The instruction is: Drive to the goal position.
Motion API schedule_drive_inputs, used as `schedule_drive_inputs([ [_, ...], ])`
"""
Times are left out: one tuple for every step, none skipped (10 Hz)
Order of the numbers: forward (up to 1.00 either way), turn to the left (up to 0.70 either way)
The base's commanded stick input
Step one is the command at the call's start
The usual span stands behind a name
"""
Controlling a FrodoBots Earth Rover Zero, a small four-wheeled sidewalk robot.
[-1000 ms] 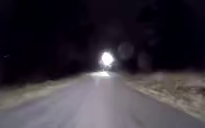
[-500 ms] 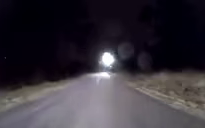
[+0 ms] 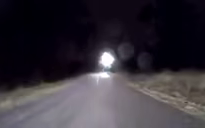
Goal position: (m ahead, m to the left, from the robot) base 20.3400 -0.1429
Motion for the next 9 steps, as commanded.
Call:
schedule_drive_inputs([
  [0.70,-0.08],
  [0.70,-0.08],
  [0.70,-0.05],
  [0.70,-0.03],
  [0.70,-0.02],
  [0.70,-0.02],
  [0.70,-0.02],
  [0.70,-0.02],
  [0.70,-0.03],
])
